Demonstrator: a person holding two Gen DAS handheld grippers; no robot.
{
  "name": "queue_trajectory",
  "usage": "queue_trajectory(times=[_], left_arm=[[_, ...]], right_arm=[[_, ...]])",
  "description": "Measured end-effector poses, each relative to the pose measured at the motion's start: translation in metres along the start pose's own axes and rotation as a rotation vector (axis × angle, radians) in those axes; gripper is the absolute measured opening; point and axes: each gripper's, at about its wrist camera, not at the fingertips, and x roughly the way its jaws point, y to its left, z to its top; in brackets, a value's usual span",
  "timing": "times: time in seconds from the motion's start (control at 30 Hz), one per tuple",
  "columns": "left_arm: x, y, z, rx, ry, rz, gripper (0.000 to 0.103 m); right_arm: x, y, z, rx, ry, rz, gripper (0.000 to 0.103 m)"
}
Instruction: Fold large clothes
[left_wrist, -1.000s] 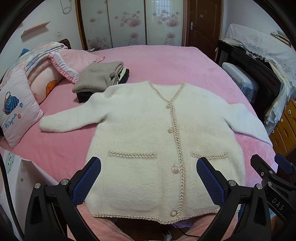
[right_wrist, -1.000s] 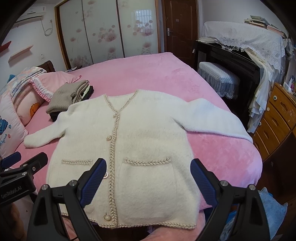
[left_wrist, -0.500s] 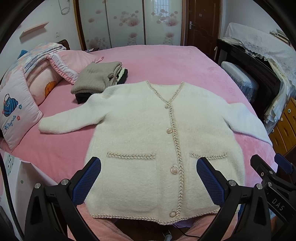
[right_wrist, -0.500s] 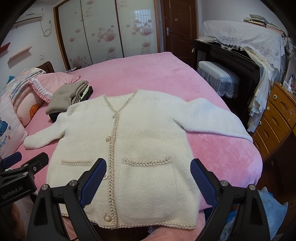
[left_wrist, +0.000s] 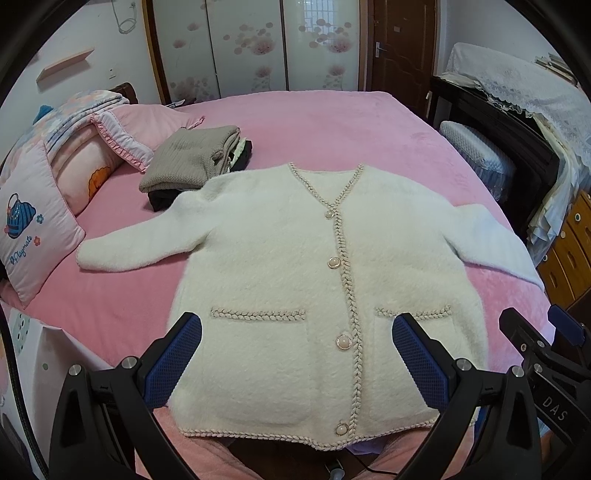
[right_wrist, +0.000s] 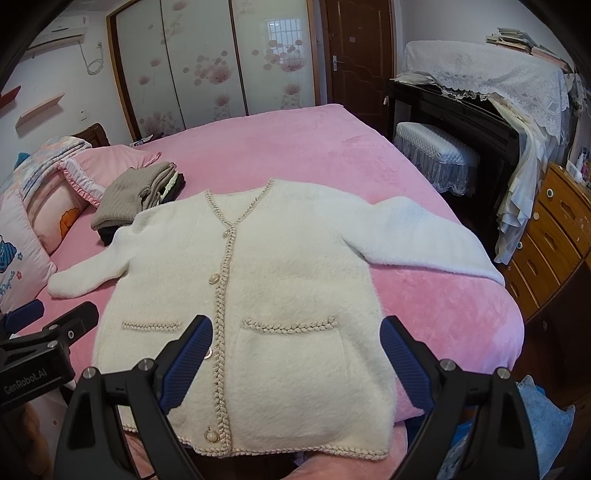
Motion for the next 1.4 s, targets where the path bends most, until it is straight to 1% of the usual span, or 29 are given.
queue_trajectory(times=[0.23,0.4,0.53,0.67,0.77,0.83,0.9,0.97,1.03,1.17,1.23,1.33,1.4], left_arm=[[0.000,-0.009,0.004,0.016,-0.005,0.005,0.103],[0.000,-0.018,0.010,0.033,-0.014,0.000,0.103],[-0.005,-0.031,0.022,0.062,-0.042,-0.019,0.103],[-0.015,-0.049,0.045,0.107,-0.112,-0.015,0.103],[-0.018,-0.059,0.062,0.106,-0.133,-0.060,0.103],[-0.018,-0.066,0.077,0.101,-0.136,-0.111,0.103],[-0.017,-0.074,0.090,0.107,-0.139,-0.144,0.103],[-0.018,-0.086,0.101,0.123,-0.162,-0.148,0.103],[-0.020,-0.098,0.112,0.136,-0.200,-0.137,0.103],[-0.019,-0.122,0.135,0.155,-0.243,-0.147,0.103],[-0.016,-0.136,0.145,0.160,-0.253,-0.171,0.103],[-0.007,-0.164,0.162,0.186,-0.259,-0.227,0.103],[0.000,-0.186,0.169,0.197,-0.292,-0.244,0.103]], right_arm=[[0.001,-0.013,0.005,0.008,0.000,-0.003,0.093],[0.001,-0.025,0.008,0.012,-0.015,-0.030,0.093],[-0.003,-0.040,0.013,0.027,-0.040,-0.055,0.093],[-0.005,-0.059,0.025,0.052,-0.059,-0.072,0.093],[-0.012,-0.079,0.038,0.070,-0.098,-0.107,0.093],[-0.016,-0.093,0.047,0.079,-0.126,-0.135,0.093],[-0.021,-0.110,0.057,0.100,-0.148,-0.142,0.093],[-0.026,-0.130,0.069,0.128,-0.177,-0.158,0.093],[-0.030,-0.148,0.080,0.138,-0.199,-0.192,0.093],[-0.031,-0.190,0.105,0.180,-0.228,-0.236,0.093],[-0.031,-0.210,0.115,0.198,-0.239,-0.260,0.093],[-0.027,-0.239,0.129,0.229,-0.250,-0.299,0.093],[-0.021,-0.259,0.136,0.254,-0.247,-0.320,0.093]])
